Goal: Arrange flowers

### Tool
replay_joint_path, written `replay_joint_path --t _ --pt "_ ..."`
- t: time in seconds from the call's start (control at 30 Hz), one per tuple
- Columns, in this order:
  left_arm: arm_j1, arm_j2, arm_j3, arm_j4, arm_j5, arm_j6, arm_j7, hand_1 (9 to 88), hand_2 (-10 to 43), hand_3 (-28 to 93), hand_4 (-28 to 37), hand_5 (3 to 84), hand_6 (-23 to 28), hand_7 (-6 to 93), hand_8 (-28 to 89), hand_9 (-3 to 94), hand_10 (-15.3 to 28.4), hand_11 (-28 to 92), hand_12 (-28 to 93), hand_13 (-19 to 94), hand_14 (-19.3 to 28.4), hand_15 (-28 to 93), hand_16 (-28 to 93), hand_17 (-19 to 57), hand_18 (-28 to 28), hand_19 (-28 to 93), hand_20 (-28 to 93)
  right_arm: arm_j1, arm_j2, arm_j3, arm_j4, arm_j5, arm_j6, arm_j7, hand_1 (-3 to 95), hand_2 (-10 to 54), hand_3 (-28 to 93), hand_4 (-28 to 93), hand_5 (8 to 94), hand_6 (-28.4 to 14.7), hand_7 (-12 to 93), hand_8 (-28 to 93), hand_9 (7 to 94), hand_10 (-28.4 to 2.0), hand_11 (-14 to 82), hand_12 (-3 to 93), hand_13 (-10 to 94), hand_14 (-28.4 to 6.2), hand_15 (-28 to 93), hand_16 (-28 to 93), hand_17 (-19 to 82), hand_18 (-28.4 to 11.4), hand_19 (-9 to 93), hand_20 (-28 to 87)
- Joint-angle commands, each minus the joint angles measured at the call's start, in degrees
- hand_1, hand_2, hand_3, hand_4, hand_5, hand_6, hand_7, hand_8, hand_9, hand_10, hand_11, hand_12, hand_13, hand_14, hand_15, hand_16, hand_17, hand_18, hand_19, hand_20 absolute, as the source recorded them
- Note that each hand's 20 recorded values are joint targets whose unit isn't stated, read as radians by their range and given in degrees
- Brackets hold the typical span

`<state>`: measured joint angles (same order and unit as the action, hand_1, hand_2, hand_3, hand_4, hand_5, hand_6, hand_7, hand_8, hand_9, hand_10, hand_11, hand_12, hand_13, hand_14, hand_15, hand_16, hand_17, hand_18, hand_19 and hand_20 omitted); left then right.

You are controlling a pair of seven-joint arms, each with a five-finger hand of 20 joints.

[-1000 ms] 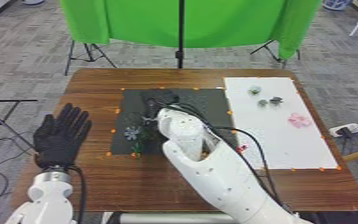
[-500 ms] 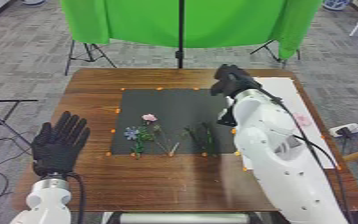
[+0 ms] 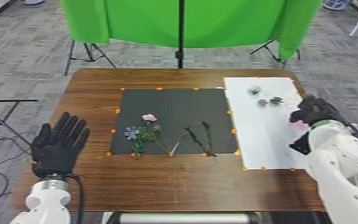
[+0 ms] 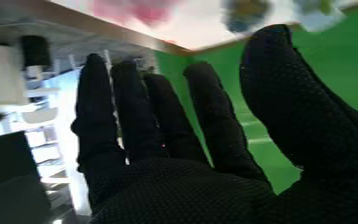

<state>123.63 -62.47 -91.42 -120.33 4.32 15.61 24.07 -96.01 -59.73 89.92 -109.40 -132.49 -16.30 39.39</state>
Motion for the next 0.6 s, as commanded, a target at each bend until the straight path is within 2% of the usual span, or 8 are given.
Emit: replay_joint_path --t 0.03,0.1,0.23,0.27,0.33,0.37,0.43,0.6 --pt "1.1 -0.72 0.55 -0.30 -2.30 0.05 -0.01 25.4 20.5 76 -28.3 47.3 10.1 11.2 -10 39.9 15.1 22 8 29 16.0 36 -9 -8.4 13.9 37 11 3.9 -0.3 -2.0 6.4 1.6 -2.6 -1.5 41.3 -9.5 86 -28 43.3 -5.5 15 -13 34.4 -17.6 9.6 11.8 31 -18.4 27 11 15 -21.4 64 20" --pt "0.8 -0.64 0.50 -0.16 -4.63 -1.45 -0.15 25.4 20.5 76 -28.3 47.3 10.2 11.3 -10 39.9 15.1 22 8 29 16.0 36 -9 -8.4 13.9 37 11 5.0 0.2 -3.3 8.5 1.8 -1.0 -1.4 40.8 -9.5 86 -28 43.2 -5.2 15 -13 34.1 -16.9 9.4 11.4 32 -18.0 26 12 16 -21.6 65 21" --pt "1.3 -0.53 0.15 -0.43 -3.86 -1.23 0.40 25.4 20.5 76 -28.3 47.4 10.2 11.3 -10 39.9 15.2 22 8 29 16.0 37 -9 -8.4 13.9 37 11 5.8 0.6 -5.2 11.1 -0.5 -0.8 -2.2 44.6 -9.5 85 -28 48.2 -4.0 16 -14 42.4 -15.6 12.4 11.9 42 -15.2 33 13 21 -22.0 74 24" --pt "1.5 -0.77 -0.22 -0.36 -4.11 -1.76 -0.02 25.4 20.6 76 -28.3 47.4 10.2 11.3 -10 39.9 15.2 22 8 29 16.0 37 -9 -8.4 14.0 37 11 5.6 0.4 -5.0 11.3 -0.1 -1.7 -2.3 48.0 -9.5 85 -28 53.9 -2.8 18 -15 51.5 -14.8 15.8 12.9 50 -13.2 36 13 22 -21.8 76 25" --pt "1.8 -0.63 -0.67 -0.48 -7.13 -3.39 -0.11 25.4 20.6 76 -28.3 47.5 10.2 11.2 -10 39.9 15.2 22 8 29 15.9 37 -9 -8.4 13.9 37 11 5.3 0.1 -4.9 11.9 -1.2 -2.3 -2.8 54.0 -9.5 81 -28 61.8 -1.5 18 -14 62.5 -13.2 19.5 14.9 58 -10.2 36 21 24 -21.4 76 26" --pt "1.8 -0.67 -0.77 -0.51 -7.33 -3.67 -0.15 25.4 20.6 75 -28.3 47.4 10.2 11.2 -10 39.9 15.2 22 8 29 15.9 36 -9 -8.3 13.9 37 11 5.0 0.0 -4.8 12.2 -1.9 -2.4 -3.3 57.0 -9.5 78 -28 64.3 -0.9 18 -14 67.0 -12.6 17.7 19.8 60 -8.9 34 26 24 -21.3 76 27" --pt "1.6 -0.82 -0.53 -0.37 -5.87 -3.43 -0.19 25.3 20.6 75 -28.3 47.2 10.1 11.1 -10 39.9 15.1 22 8 29 15.8 36 -9 -8.3 13.9 37 11 4.3 0.2 -4.9 12.5 -2.4 -0.2 -3.3 61.9 -9.5 74 -28 69.6 -0.1 22 -8 77.5 -10.8 11.8 34.3 66 -6.5 36 35 26 -21.2 79 31" --pt "2.2 -0.84 -0.64 -0.52 -6.00 -3.48 -0.45 25.2 20.5 75 -28.3 47.0 10.0 11.0 -10 39.9 15.1 22 8 29 15.8 36 -9 -8.3 13.9 37 11 3.2 0.7 -5.2 10.6 -3.0 5.0 -4.5 63.8 -9.5 72 -28 75.9 0.3 34 -3 83.7 -10.0 17.7 43.1 70 -6.9 43 38 29 -21.6 83 35"
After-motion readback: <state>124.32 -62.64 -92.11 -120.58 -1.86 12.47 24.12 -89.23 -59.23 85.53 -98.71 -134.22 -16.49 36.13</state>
